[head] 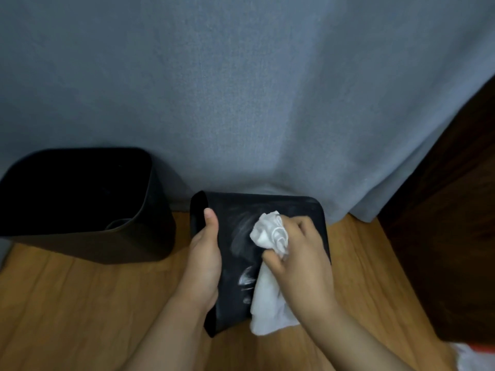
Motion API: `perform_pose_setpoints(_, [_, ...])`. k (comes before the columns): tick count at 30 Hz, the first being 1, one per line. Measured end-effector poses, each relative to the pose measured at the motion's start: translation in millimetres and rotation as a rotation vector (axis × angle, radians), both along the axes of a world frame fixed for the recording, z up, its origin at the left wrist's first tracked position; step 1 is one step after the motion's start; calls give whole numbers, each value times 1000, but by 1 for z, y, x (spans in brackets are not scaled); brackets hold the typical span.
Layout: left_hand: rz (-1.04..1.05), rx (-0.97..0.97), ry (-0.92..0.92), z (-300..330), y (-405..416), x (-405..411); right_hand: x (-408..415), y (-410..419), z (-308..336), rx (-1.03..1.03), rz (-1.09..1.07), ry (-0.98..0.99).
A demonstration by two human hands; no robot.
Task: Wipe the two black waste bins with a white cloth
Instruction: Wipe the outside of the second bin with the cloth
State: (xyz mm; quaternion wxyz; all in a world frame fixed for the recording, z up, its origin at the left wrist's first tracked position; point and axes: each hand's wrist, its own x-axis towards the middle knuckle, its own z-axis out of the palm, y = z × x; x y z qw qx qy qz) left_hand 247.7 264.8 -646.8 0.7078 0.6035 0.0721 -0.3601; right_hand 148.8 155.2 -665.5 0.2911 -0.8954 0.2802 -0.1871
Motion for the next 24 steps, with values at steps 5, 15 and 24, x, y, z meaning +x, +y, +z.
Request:
perform_pose_setpoints(5, [26,12,9,-5,0,6,-14,33,0,-110,349,70])
perform_pose_setpoints(15, [-112,-14,116,4,4,13,-12,33,-2,145,248,-39])
perform_pose_setpoints(24, [-203,-111,138,-10,11,-4,-15,20,2,121,215,-45])
